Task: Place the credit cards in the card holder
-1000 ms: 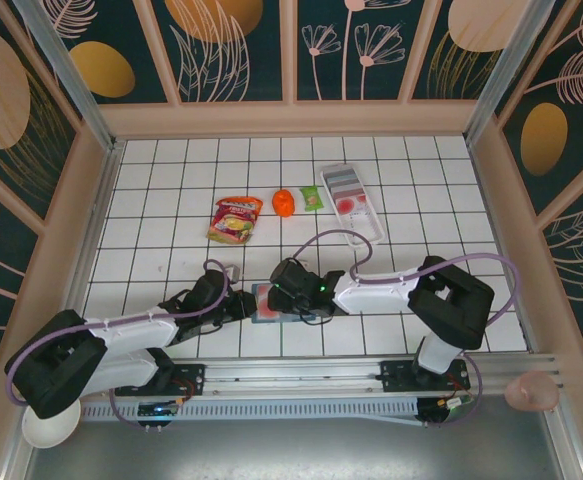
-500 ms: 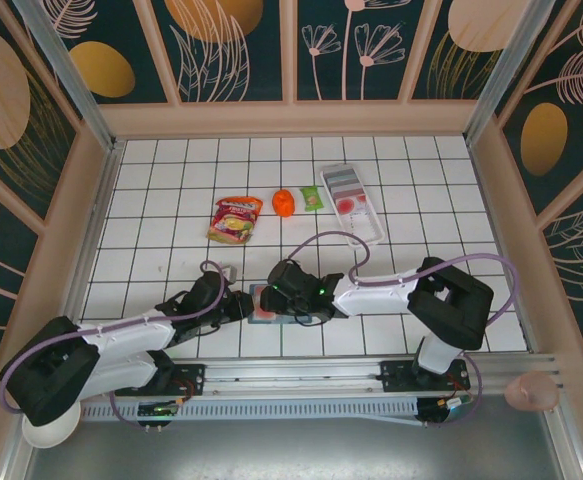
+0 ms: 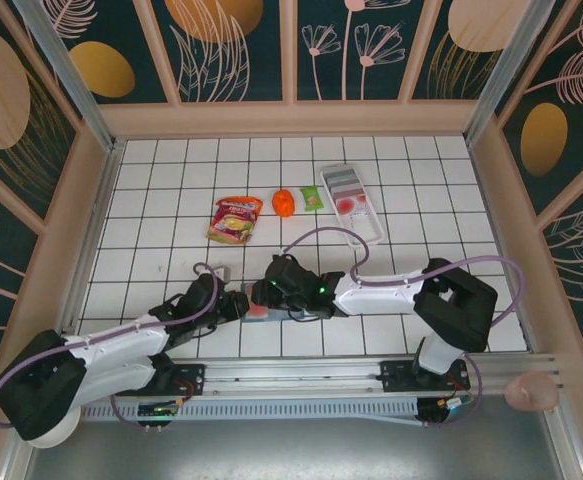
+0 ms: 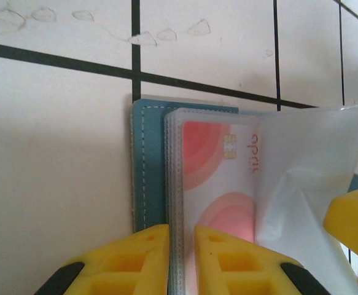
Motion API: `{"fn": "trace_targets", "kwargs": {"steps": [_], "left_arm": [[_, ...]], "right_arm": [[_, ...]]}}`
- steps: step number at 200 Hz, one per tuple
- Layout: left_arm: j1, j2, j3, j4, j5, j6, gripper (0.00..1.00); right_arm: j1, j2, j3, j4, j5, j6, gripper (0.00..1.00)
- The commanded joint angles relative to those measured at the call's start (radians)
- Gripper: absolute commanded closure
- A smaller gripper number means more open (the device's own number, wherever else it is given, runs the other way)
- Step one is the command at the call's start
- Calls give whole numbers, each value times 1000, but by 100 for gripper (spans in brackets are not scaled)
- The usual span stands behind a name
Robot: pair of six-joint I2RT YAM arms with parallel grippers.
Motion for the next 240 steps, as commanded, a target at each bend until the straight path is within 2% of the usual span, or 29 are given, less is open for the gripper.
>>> {"fn": "trace_targets", "kwargs": {"steps": [1, 62, 84, 126, 168, 200, 225, 240], "left_arm": [[-6, -19, -20, -26, -27, -24, 81], [-6, -75, -22, -87, -80, -44, 83], [-6, -124, -13, -155, -147, -59, 85], [-6, -256, 29, -334, -297, -105, 83], [-6, -360, 49, -435, -354, -132, 81], [-6, -396, 53, -469, -359, -142, 81], [-6, -395, 56, -453, -341, -133, 81], [-6, -378, 54, -399, -295, -107, 78]], "right_arm": [[13, -19, 25, 50, 1, 1, 53], [12, 41, 11, 199, -62, 40, 53], [13, 57, 9, 244, -77, 54, 53], [9, 122, 5, 302, -113, 93, 53], [1, 194, 11, 466, -196, 122, 53], [2, 183, 45, 436, -190, 86, 53], [1, 83, 50, 311, -103, 9, 52], [-3, 0, 71, 192, -25, -94, 52]]}}
